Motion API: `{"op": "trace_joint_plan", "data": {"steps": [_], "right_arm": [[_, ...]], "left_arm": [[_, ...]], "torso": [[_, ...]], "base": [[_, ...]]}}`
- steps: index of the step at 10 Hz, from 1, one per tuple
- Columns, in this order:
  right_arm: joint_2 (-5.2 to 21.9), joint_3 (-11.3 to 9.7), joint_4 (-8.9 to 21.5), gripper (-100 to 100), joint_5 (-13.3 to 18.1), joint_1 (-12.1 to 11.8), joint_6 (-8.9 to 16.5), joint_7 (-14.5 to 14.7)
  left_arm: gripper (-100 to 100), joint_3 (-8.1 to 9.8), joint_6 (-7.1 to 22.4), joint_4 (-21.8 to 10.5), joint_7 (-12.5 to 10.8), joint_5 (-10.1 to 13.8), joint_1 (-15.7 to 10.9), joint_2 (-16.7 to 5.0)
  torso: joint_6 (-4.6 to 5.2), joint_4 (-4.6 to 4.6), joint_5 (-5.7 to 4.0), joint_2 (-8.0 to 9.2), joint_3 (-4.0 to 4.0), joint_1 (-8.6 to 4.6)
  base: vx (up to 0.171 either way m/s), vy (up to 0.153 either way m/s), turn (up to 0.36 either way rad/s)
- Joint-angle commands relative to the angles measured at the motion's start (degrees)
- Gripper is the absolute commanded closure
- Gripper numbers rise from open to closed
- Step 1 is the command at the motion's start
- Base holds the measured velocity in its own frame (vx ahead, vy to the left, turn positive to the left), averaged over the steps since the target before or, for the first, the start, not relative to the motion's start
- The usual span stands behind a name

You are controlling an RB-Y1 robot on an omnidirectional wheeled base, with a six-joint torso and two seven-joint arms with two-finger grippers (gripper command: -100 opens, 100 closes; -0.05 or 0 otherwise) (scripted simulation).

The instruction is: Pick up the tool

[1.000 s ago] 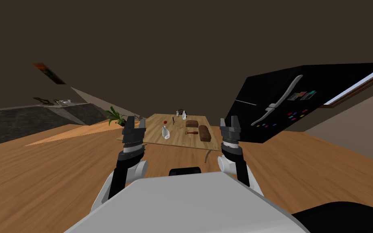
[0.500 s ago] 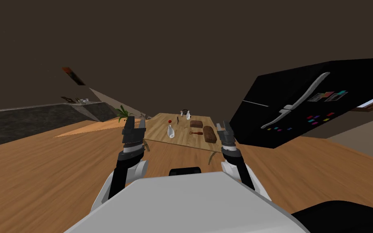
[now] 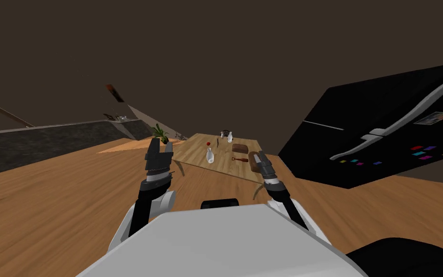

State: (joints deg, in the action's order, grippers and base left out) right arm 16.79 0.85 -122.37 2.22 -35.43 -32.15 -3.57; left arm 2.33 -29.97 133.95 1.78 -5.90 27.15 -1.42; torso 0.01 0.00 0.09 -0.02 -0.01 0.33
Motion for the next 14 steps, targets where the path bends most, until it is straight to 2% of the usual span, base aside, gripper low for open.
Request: {"op": "trace_joint_plan", "data": {"steps": [1,2,3,4,5,6,8,9,10,11,12,13,14], "right_arm": [[2.9,-0.8,2.6,-100,0.5,-1.9,0.0,-0.3],[3.1,-0.8,2.6,-100,0.5,-1.9,0.0,-0.3],[5.3,-1.4,4.9,-100,0.9,-3.3,0.4,-0.7],[5.7,-1.4,4.9,-100,0.9,-3.3,0.4,-0.7],[8.0,-2.1,7.2,-100,1.4,-4.7,0.8,-1.0],[8.3,-2.1,7.4,-100,1.4,-4.7,0.8,-1.0],[12.3,-3.8,11.8,-100,2.7,-7.6,1.6,-1.6],[13.6,-3.8,12.6,-100,2.7,-7.6,1.6,-1.6],[15.8,-4.7,15.0,-100,3.4,-8.9,2.1,-1.9],[16.3,-4.7,15.4,-100,3.4,-8.9,2.1,-1.9],[18.7,-5.7,17.3,-100,4.2,-10.3,2.5,-2.1],[19.0,-5.7,18.3,-100,4.2,-10.3,2.5,-2.1],[21.6,-6.8,19.6,-100,5.2,-11.6,3.0,-2.2]], "left_arm": [[0,0.0,0.0,0.0,0.0,0.0,0.0,0.0],[0,0.0,0.0,0.0,0.0,0.0,0.0,0.0],[0,0.0,0.0,0.0,0.0,0.0,0.0,0.0],[0,0.0,0.0,0.0,0.0,0.0,0.0,0.0],[0,0.0,0.0,0.0,0.0,0.0,0.0,0.0],[0,0.0,0.0,0.0,0.0,0.0,0.0,0.0],[0,0.0,0.0,0.0,0.0,0.0,0.0,0.0],[0,0.0,0.0,0.0,0.0,0.0,0.0,0.0],[0,0.0,0.0,0.0,0.0,0.0,0.0,0.0],[0,0.0,0.0,0.0,0.0,0.0,0.0,0.0],[0,0.01,0.0,0.0,0.0,0.0,0.0,0.0],[0,0.0,0.0,0.0,0.0,0.0,0.0,0.0],[0,0.01,0.0,0.0,0.0,0.0,0.0,0.0]], "torso": [[0.0,0.0,0.0,0.0,0.0,0.0],[-0.02,0.0,-0.01,0.02,0.01,0.01],[0.01,0.01,-0.01,0.03,0.02,-0.06],[-0.03,0.0,-0.02,0.03,0.01,-0.06],[0.01,0.01,-0.02,0.02,0.01,-0.12],[-0.02,0.0,-0.02,0.02,0.01,-0.04],[-0.03,0.0,-0.02,0.01,0.01,-0.06],[-0.01,-0.01,0.0,-0.03,-0.02,-0.01],[0.01,0.0,0.0,-0.03,-0.02,-0.05],[-0.02,0.0,-0.01,-0.02,-0.01,-0.04],[0.02,0.0,-0.02,0.02,0.01,-0.12],[-0.01,0.01,-0.02,0.06,0.03,-0.07],[0.03,0.02,-0.02,0.06,0.03,-0.12]], "base": [[0.014,0.091,0.181],[0.011,0.071,0.09],[0.014,0.078,0.246],[0.016,0.057,0.11],[0.02,0.087,0.207],[0.014,0.071,0.131],[0.03,0.091,0.298],[0.036,0.076,0.122],[0.034,0.081,0.249],[0.024,0.059,0.141],[0.014,0.076,0.253],[0.02,0.057,0.135],[0.032,0.062,0.273]]}}
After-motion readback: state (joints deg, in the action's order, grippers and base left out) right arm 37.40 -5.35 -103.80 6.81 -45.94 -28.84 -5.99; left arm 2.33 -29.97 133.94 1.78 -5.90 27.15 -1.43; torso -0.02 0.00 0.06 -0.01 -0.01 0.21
